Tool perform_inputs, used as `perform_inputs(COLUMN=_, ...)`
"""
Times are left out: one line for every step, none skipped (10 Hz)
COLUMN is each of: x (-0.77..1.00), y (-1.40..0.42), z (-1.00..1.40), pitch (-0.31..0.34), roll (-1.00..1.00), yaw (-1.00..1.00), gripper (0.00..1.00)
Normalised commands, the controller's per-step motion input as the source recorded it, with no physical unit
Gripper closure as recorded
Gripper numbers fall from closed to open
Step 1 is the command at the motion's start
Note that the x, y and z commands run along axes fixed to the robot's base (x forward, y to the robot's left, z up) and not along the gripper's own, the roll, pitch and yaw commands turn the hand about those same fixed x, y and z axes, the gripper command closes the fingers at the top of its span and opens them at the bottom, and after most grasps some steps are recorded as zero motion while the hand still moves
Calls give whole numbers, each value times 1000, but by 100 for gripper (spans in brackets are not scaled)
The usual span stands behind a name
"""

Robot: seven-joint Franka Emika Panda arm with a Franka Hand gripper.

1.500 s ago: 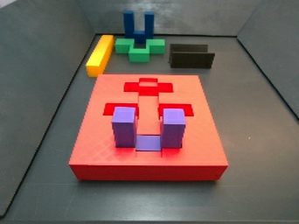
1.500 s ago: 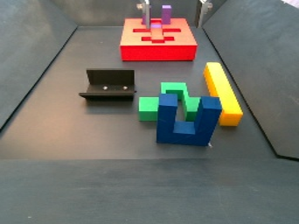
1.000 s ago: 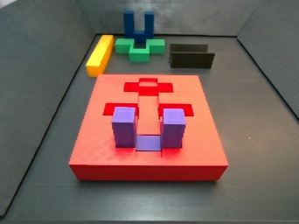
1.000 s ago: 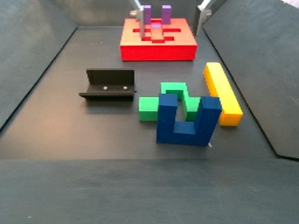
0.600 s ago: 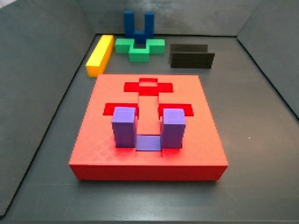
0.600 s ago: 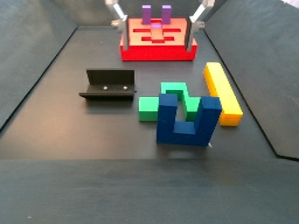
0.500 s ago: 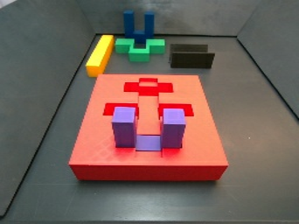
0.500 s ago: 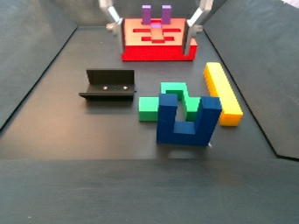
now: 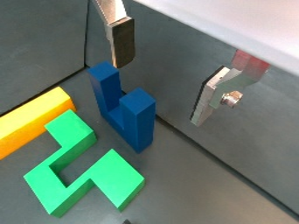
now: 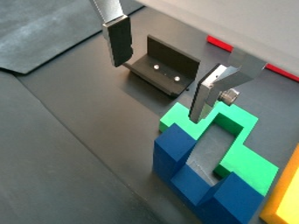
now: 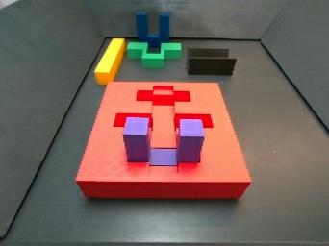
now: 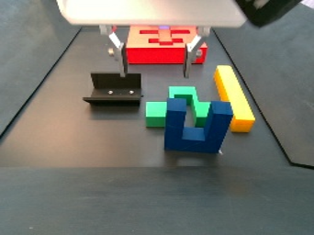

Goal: Pick up the blue object. Move up. Move to above the board. Insert the blue object.
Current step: Pick up the blue object.

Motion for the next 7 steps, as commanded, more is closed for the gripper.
perform_inputs(x=120, y=0, z=-266, pitch=44, roll=119, yaw=-257, gripper=0)
perform_inputs(x=91, y=0, z=-249, pitch=61, roll=136, yaw=-277, gripper=0)
perform_inputs(x=0, y=0, z=-229, pitch=41, roll=120, yaw=-149, gripper=0)
perform_inputs(x=-226, y=0, z=-217, pitch=0, roll=73, yaw=0, gripper=0)
perform_inputs(x=-323, y=77, z=-206, pitch=0, roll=29, yaw=-11, gripper=0)
perform_inputs(x=-434, y=131, z=-223, pitch=0, roll=30, yaw=-37, gripper=0)
perform_inputs(x=-357, y=149, z=-226, pitch=0, roll=26, yaw=-74, gripper=0)
